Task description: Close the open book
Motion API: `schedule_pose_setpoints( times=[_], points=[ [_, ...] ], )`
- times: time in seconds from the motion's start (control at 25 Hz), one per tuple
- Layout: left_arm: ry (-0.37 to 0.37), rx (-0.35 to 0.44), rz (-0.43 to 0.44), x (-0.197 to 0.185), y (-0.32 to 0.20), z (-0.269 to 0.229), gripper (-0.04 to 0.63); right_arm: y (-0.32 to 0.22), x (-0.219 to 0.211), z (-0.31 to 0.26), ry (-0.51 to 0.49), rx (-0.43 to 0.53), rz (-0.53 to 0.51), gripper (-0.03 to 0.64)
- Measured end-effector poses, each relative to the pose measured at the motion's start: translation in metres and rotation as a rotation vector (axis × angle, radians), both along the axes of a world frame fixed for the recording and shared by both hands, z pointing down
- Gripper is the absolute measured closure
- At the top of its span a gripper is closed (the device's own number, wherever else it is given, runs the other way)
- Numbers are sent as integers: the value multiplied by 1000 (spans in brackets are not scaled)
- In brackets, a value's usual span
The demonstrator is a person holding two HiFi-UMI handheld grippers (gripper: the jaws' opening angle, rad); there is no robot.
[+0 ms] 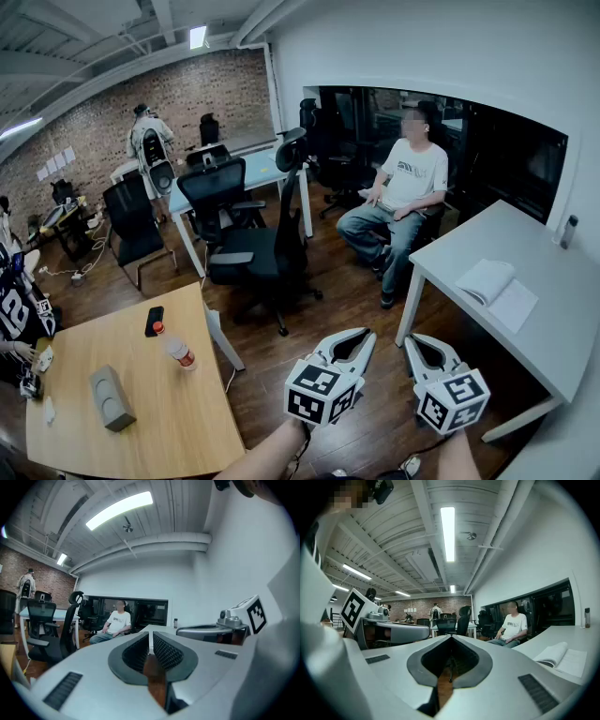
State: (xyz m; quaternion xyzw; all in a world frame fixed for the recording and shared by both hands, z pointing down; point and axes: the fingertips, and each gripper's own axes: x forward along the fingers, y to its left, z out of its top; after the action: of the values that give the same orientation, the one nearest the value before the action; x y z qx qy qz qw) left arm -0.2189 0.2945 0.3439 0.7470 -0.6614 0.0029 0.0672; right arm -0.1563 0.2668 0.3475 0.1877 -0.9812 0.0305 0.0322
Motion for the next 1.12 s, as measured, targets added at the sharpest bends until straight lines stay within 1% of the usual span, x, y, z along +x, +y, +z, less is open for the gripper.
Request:
schedule_pose_setpoints(
  times=[0.16, 0.36, 0.64, 0.84, 1.12],
  points=[
    [22, -9, 41, 21, -15, 5, 565, -13, 22, 6, 5, -9, 40, 614],
    [18, -23, 121, 57, -41, 13, 565, -37, 59, 10, -7, -25, 115, 614],
    [35, -20, 246, 119, -86, 14, 565, -73, 124, 14, 7, -36, 247, 614],
    [37, -39, 337, 169, -119, 18, 565, -102, 175, 16, 7, -48, 342, 614],
    [37, -63, 417, 224, -167, 25, 565, -143, 232, 23, 12, -66, 428, 614]
  ],
)
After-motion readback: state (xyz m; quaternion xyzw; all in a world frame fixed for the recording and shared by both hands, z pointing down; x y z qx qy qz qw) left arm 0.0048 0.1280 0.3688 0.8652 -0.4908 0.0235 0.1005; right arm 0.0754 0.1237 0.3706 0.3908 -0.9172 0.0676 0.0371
